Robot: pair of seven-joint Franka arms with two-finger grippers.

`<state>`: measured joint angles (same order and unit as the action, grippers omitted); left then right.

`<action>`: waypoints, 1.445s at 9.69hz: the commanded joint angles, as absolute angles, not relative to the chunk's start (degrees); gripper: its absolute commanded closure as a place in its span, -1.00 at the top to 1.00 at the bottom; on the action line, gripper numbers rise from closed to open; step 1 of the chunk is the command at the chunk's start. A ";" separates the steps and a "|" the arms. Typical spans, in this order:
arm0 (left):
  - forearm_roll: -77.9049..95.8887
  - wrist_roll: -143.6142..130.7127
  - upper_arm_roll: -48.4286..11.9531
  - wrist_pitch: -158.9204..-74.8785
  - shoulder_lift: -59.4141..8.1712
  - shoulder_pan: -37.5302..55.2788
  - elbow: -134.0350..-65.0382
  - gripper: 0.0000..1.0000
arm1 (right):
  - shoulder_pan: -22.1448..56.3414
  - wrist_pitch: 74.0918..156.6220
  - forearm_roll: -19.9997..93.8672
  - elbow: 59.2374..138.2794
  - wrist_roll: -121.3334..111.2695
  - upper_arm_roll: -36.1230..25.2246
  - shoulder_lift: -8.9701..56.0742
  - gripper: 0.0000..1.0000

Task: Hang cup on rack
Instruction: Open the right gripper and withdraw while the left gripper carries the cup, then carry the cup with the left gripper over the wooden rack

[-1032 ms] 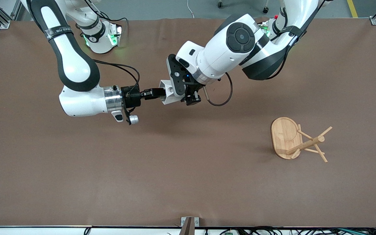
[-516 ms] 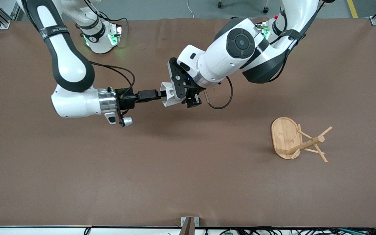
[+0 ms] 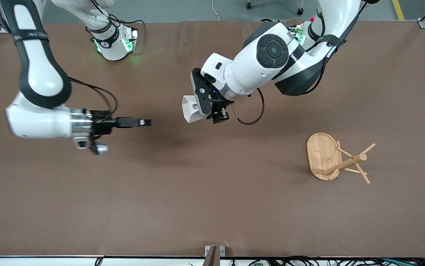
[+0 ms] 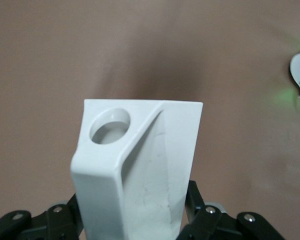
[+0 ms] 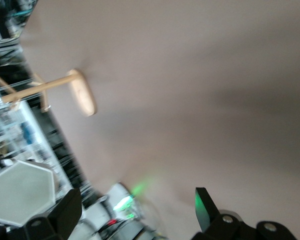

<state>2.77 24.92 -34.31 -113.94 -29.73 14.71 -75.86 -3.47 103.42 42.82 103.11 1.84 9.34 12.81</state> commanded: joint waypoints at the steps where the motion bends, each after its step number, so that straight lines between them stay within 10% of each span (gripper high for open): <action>1: -4.72 13.85 -34.01 -114.70 -30.76 14.42 -76.55 -0.99 | -3.87 103.27 22.52 103.10 4.57 4.94 6.34 1.00; 3: -7.45 3.74 -31.92 -115.13 -30.67 12.49 -76.64 -0.99 | -3.95 103.72 4.03 98.73 3.79 0.90 4.40 1.00; 8: -7.73 -10.19 -22.53 -115.14 -28.84 8.79 -77.86 -1.00 | -4.13 86.61 -1.05 85.44 3.78 -3.43 1.16 1.00; 14: -4.49 -11.34 -17.49 -126.43 -14.01 3.88 -103.65 -1.00 | -5.01 81.21 -0.79 84.11 4.83 -3.25 -1.76 1.00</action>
